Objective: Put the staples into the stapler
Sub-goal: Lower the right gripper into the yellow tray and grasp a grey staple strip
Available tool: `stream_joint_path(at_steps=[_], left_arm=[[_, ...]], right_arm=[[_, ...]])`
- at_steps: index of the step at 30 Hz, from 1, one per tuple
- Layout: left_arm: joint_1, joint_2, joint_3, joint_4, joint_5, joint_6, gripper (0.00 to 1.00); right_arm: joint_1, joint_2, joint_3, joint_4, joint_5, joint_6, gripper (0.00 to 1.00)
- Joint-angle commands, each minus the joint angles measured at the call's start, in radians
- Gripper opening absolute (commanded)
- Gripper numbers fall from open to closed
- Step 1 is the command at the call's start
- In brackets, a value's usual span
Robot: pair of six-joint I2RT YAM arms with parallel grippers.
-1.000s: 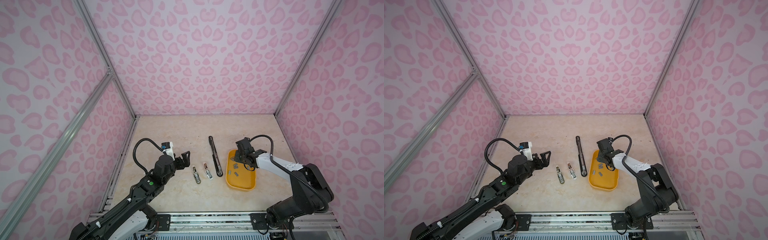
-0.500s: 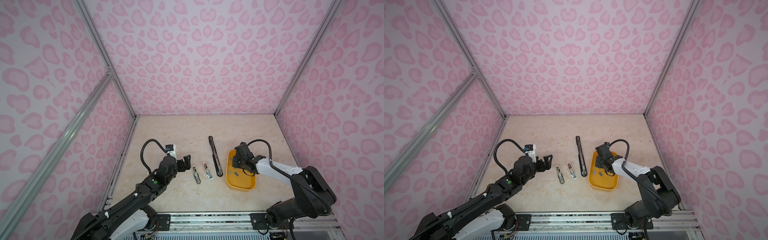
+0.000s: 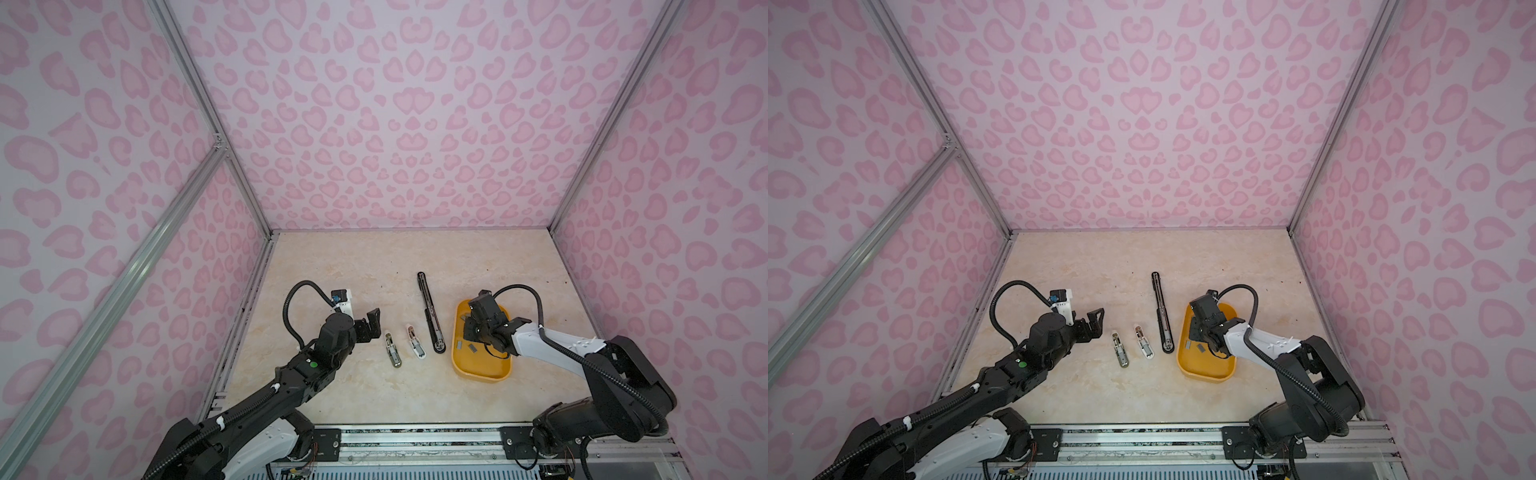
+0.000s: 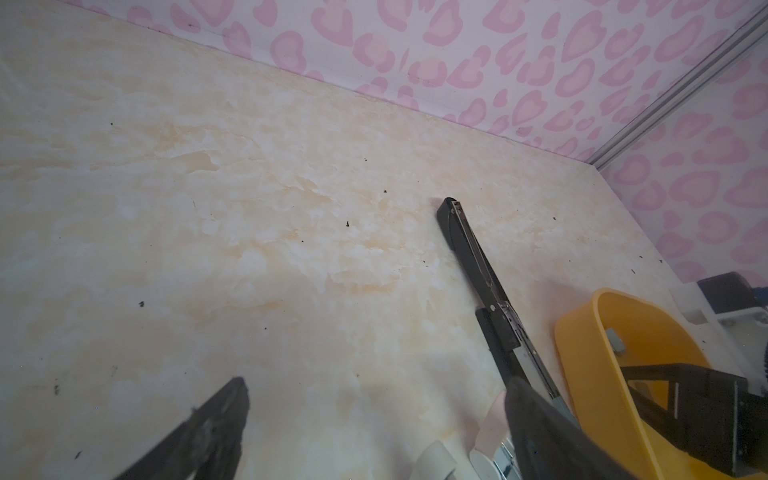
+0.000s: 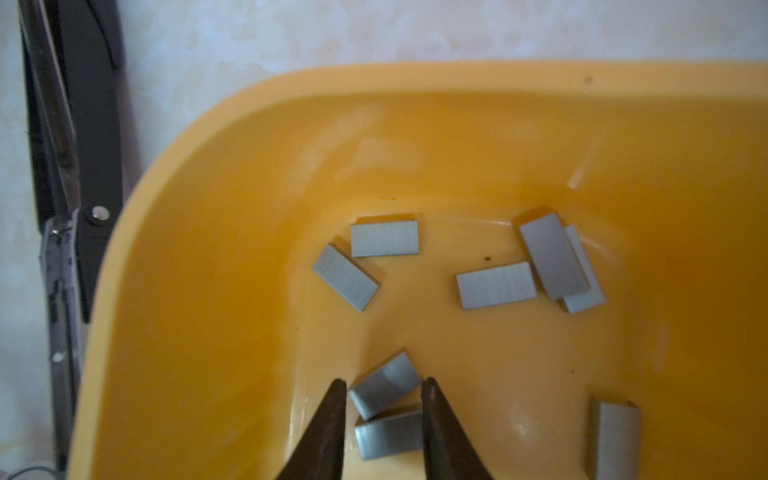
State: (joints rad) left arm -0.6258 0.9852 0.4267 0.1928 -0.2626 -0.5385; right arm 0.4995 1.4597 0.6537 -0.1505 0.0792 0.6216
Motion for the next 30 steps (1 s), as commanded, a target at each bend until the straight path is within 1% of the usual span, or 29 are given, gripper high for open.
stream_joint_path(at_steps=[1,13,19,24,30], left_arm=[[0.0,0.015,0.004,0.039,-0.006,0.002,0.97],[0.0,-0.01,0.0,0.031,-0.015,0.008,0.97],[0.0,0.019,0.015,0.023,-0.008,0.002,0.97],[0.0,0.045,0.028,0.015,-0.001,-0.007,0.97],[0.0,0.033,0.026,0.01,-0.005,-0.003,0.97]], right_arm=[[0.0,-0.018,-0.012,0.008,0.025,0.006,0.34],[-0.001,0.027,0.007,0.002,0.016,0.006,0.38],[-0.001,0.067,0.027,0.02,-0.03,-0.01,0.38],[0.0,0.112,0.064,0.005,-0.039,-0.022,0.38],[0.017,0.143,0.101,-0.018,-0.02,-0.043,0.37]])
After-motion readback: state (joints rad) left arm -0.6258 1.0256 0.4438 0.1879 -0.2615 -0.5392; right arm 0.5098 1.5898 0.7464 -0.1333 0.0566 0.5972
